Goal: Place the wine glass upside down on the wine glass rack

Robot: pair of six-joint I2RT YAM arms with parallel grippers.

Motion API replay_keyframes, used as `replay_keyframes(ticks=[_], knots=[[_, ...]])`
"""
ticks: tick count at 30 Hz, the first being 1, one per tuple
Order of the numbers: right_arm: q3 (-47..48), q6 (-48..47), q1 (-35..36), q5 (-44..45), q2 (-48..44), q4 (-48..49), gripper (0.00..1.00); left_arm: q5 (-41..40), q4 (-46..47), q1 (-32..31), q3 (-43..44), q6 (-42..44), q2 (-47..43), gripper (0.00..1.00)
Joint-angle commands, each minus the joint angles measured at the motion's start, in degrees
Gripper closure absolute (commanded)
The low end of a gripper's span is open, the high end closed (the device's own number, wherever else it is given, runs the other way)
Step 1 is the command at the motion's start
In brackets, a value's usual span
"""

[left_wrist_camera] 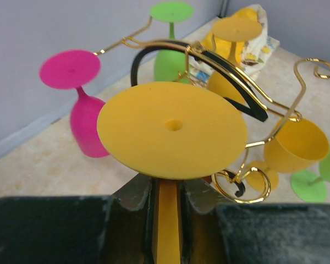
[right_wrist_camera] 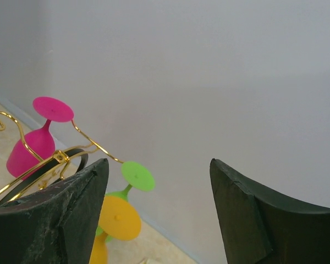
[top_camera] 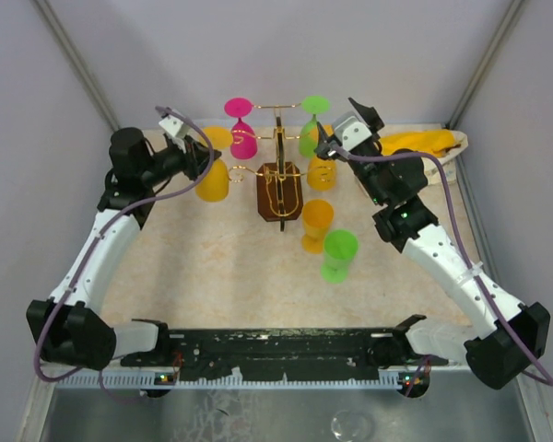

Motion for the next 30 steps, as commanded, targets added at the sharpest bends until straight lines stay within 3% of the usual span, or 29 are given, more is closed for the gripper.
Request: replay_keyframes(ticks=[1,9,18,30], knots=[[1.84,3.17,-0.54,0.37,-1.33,1.6,0.25,6.77,10.29,0.26,-5.34,-2.99,-2.23,1.0],[0.42,3.39,-0.55,0.27,-1.85,1.45,0.24,7.29,24.45,0.22,-14.72,-7.43,-2.16,1.0],[-0.14,2.47,-0.64,0.21,-1.49,1.1,0.24,9.27,35.12,0.27,-17.2,-9.66,1.71,1.0],[0.44,1.09,-0.73,0.4,-1.2,-0.08,0.23,14.75,37.3,0.27,-12.72,-9.4,10.58,1.0]])
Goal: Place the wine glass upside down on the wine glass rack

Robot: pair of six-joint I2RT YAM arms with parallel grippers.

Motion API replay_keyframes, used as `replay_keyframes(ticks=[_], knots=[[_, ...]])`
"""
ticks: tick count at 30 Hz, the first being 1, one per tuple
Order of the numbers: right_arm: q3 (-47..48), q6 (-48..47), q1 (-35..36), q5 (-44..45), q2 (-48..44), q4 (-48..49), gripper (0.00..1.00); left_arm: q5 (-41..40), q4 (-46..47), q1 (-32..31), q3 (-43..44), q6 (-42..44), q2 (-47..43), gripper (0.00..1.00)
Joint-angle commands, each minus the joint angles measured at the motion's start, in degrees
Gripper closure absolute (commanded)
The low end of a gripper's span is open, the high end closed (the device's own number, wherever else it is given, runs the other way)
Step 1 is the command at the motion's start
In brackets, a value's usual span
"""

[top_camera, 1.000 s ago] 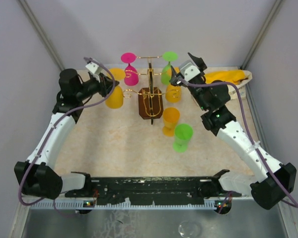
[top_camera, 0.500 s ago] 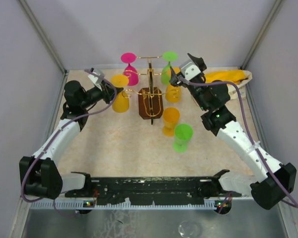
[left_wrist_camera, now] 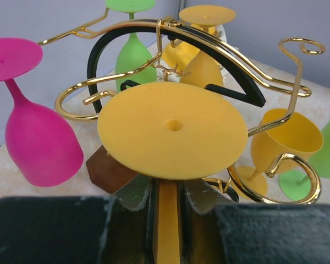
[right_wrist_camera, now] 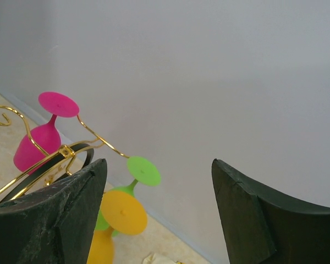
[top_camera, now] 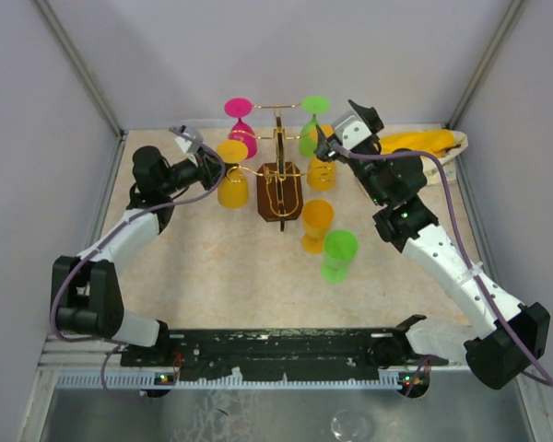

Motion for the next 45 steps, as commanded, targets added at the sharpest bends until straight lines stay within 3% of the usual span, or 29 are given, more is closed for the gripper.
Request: replay_keyframes(ticks=[1,22,38,45], knots=[[0.6,-1.16,-0.33,0.63,-1.12,1.13,0.23,2.86,3.61,0.22,3.46,-0.01,1.93,1.0],[2.19,-3.73,-0.33,2.78,0.46,-0.29,0.23,5.19,14.01,0.27,10.27,-4.33,16.24,1.0],[2.35,-4.61,-0.33,4.46,0.56,-0.98,0.23,2.85,18.73,0.55,14.14,-6.78,22.79,1.0],[2.54,-4.61,-0.33,4.53,1.17,-0.9,0.23,1.13,22.59,2.76,11.75,-8.99,22.45,1.0]])
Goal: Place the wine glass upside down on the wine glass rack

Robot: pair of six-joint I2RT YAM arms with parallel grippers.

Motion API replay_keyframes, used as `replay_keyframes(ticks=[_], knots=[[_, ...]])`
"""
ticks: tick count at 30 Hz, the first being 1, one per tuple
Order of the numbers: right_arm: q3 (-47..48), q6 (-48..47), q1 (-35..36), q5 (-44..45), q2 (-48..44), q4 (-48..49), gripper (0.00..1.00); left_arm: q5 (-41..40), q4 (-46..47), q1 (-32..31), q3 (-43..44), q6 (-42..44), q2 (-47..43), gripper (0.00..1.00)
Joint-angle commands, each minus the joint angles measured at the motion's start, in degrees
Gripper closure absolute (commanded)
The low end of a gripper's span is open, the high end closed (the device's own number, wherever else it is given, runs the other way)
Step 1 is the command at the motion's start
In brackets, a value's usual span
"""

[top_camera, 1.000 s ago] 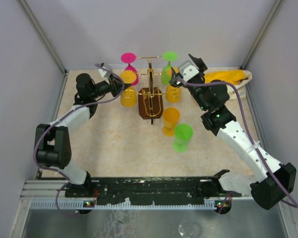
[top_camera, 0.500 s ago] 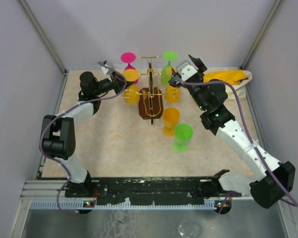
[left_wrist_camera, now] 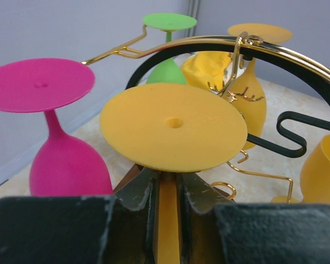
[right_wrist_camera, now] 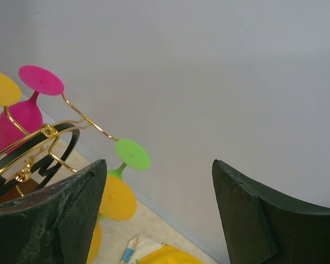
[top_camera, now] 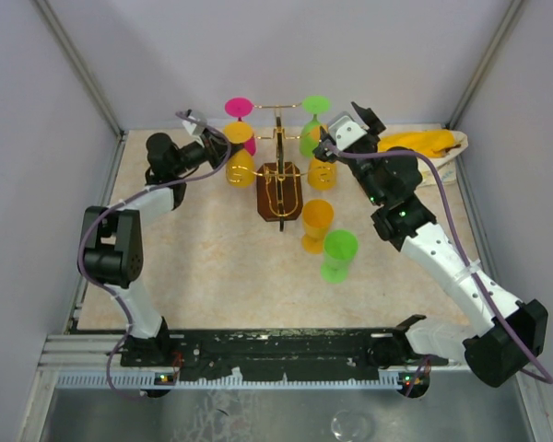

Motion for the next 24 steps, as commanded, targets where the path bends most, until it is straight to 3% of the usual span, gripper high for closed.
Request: replay_keyframes(ticks=[1,13,24], knots=[[2.4,-0.42,-0.35,0.98,0.33,1.52,0.23,-1.42,5.3,2.06,-1.39,-2.02,-0.39,1.0],[1.78,-0.28,-0.33,0.16,0.37,1.97,0.22,0.98,10.1,3.67,-10.4,-1.05,-7.19,1.0],[0.49,0.23,-0.33,-0.53,-0.5,2.26,0.22,5.03,13.7,2.15,-7.68,-5.23,-4.2,1.0]])
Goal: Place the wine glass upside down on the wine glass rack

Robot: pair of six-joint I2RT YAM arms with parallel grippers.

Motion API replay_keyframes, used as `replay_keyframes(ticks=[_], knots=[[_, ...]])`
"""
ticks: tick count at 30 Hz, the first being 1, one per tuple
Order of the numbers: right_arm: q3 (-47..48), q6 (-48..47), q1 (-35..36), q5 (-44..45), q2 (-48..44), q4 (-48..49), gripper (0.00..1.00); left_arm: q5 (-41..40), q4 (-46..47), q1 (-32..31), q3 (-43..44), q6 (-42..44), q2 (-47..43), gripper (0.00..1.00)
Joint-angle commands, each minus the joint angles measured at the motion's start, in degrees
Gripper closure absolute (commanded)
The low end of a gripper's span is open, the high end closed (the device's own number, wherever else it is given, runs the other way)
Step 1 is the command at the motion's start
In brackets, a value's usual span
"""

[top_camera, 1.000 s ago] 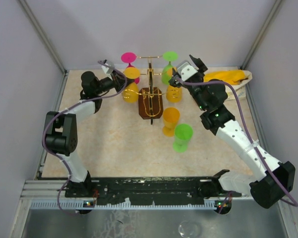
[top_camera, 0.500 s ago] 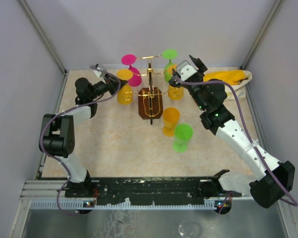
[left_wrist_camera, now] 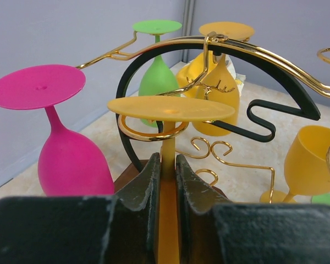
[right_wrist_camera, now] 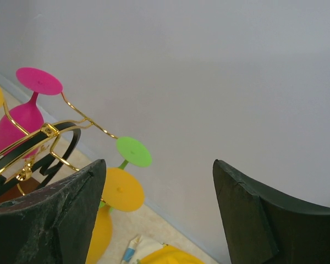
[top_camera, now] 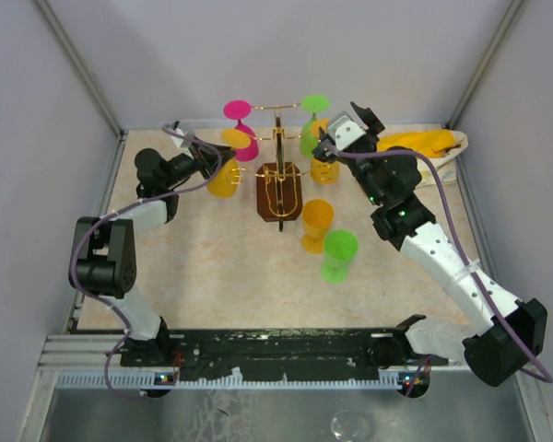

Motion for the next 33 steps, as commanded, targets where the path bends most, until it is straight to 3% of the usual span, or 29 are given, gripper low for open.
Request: replay_keyframes(ticks=[1,5,10,17,22,27,33], knots=[[0.2,0.23,-0.38,-0.22,-0.83,2.48,0.21,3.63,3.69,-1.01,2.48,-2.14,1.92,1.0],[-0.1,0.28,-0.33,-0.11,-1.21,2.23,0.17,4.2,3.94,-1.87,3.82,-3.43,3.39,0.96],[1.32,2.17,-0.33,-0.16,-1.14,0.04,0.12,3.32,4.24,-1.93,2.34,-3.15,2.48,0.57],[2.04,4.18,-0.33,-0.09,-1.24,-1.64,0.07,1.7,-3.77,-1.95,0.19,2.37,-1.93,0.4],[2.45,6.2,-0.61,2.83,-1.01,-2.73,0.03,0.14,-8.02,-1.87,-2.29,4.84,-5.0,0.34],[6.2,15.81,-3.7,4.41,-0.52,-12.67,0.01,-2.01,-14.6,-1.82,-4.86,7.62,-9.34,0.33],[3.98,22.5,-7.5,8.48,-4.19,-19.79,0.01,-15.38,-28.91,-1.3,-6.73,14.28,-17.79,0.31]])
